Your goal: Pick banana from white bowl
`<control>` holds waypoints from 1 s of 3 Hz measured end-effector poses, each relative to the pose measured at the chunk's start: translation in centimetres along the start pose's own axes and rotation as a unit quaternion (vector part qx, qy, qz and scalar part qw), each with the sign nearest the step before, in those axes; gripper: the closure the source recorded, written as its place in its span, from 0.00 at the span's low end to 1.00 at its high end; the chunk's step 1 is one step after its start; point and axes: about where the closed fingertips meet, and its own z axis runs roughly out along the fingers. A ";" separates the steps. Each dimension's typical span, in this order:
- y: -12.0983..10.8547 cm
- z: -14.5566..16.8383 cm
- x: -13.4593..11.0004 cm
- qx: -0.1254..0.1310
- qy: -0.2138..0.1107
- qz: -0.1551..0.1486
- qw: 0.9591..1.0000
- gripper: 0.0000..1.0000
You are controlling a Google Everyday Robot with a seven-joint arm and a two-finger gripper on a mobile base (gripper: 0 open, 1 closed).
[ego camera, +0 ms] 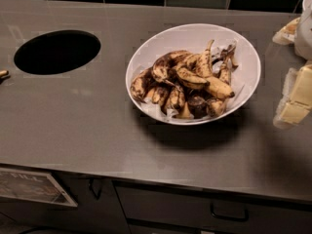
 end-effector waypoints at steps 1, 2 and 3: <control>0.0 0.0 0.0 0.000 0.000 0.000 1.000 0.00; 0.0 -0.4 -1.2 0.005 0.004 -0.010 1.000 0.00; 0.2 -0.6 -3.5 -0.004 0.008 -0.026 1.000 0.00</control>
Offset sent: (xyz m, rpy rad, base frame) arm 0.0014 0.0213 0.0076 -0.0363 0.0064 0.0318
